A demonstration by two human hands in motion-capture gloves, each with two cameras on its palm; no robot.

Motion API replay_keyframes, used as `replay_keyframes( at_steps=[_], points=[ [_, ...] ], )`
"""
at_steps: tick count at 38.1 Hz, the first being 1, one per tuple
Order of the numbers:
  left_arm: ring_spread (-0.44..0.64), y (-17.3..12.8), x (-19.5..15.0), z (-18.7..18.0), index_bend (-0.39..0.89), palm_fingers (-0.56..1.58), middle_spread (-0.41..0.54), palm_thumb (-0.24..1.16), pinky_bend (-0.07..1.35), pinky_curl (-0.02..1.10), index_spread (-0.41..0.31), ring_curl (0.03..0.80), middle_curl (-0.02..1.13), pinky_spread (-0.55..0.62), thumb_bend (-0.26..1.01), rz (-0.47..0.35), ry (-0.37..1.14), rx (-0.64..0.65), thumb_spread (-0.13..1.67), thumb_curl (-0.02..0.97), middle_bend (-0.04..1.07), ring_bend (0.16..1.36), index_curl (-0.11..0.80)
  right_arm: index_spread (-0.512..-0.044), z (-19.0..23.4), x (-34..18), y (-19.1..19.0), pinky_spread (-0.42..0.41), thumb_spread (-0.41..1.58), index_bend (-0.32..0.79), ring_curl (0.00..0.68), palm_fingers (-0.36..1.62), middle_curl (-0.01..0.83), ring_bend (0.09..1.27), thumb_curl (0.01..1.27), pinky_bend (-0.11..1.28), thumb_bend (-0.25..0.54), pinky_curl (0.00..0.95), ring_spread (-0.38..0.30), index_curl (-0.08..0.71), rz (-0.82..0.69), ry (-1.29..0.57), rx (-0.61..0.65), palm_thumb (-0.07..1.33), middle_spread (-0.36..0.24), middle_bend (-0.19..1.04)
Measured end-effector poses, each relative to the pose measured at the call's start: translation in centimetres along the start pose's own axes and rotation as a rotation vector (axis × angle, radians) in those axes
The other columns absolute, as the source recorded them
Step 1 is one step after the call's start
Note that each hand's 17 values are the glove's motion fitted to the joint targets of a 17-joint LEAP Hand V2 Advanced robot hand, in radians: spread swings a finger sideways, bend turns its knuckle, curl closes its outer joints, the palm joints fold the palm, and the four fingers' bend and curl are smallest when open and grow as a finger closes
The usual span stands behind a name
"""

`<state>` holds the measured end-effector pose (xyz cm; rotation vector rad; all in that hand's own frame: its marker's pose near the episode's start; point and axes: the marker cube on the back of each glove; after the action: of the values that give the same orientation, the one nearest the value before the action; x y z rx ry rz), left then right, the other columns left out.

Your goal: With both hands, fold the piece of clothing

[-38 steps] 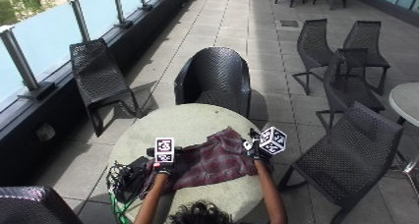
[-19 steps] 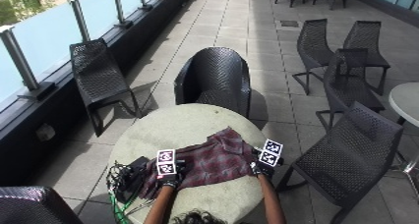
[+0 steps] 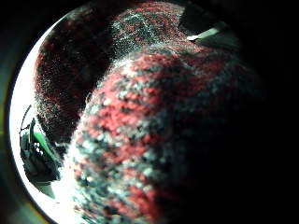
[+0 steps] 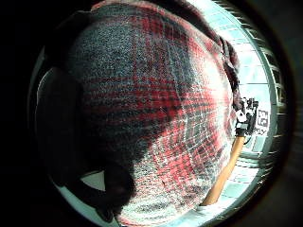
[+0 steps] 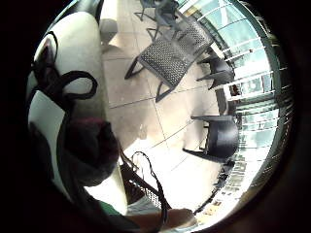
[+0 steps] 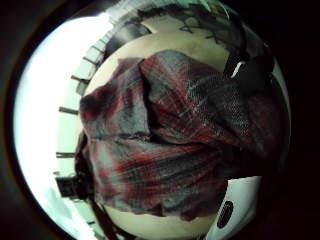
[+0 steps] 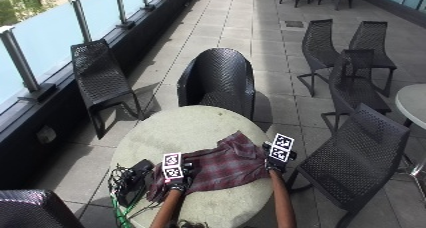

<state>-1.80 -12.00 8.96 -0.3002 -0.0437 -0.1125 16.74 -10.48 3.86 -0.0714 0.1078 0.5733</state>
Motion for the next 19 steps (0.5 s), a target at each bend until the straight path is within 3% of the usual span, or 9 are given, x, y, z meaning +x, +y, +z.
replay_keyframes(
  at_steps=[4,11,15,19],
  points=[
    [0.26,0.1,1.9,0.1,0.17,0.41,0.012,0.21,0.25,0.41,-0.104,0.321,0.32,0.37,-0.01,0.042,0.048,-0.002,1.58,0.153,0.16,0.46,0.404,-0.322,-1.7,2.3,-0.4,-0.224,1.03,0.06,0.451,1.31,0.467,0.76,0.37,0.62,0.093,0.400,-0.231,0.244,0.079,-0.025,-0.108,1.00,-0.230,0.45],
    [0.27,-0.9,3.8,-0.4,0.18,0.42,0.006,0.22,0.24,0.41,-0.109,0.315,0.32,0.39,0.00,0.056,0.015,0.084,1.56,0.160,0.17,0.44,0.409,-0.318,-5.2,2.2,-1.2,-0.281,0.98,0.10,0.470,1.29,0.488,0.80,0.40,0.68,0.078,0.437,-0.240,0.247,0.082,-0.268,-0.095,1.05,-0.231,0.47],
    [0.27,0.1,4.0,-1.2,0.17,0.42,0.005,0.22,0.23,0.40,-0.110,0.313,0.32,0.39,0.00,0.072,0.172,0.001,1.57,0.163,0.16,0.44,0.408,-0.313,-7.6,0.0,0.0,-0.297,0.95,0.10,0.473,1.28,0.496,0.81,0.41,0.70,0.060,0.445,-0.242,0.250,0.059,-0.428,-0.140,1.07,-0.228,0.48],
    [0.26,-0.8,3.0,-2.9,0.17,0.44,0.005,0.25,0.24,0.40,-0.107,0.313,0.32,0.39,0.01,0.119,0.334,0.042,1.56,0.176,0.16,0.45,0.407,-0.311,-9.3,-4.5,0.8,-0.305,0.90,0.11,0.474,1.26,0.500,0.82,0.43,0.71,0.030,0.451,-0.243,0.253,-0.041,-0.533,-0.101,1.07,-0.227,0.48]
  ],
)
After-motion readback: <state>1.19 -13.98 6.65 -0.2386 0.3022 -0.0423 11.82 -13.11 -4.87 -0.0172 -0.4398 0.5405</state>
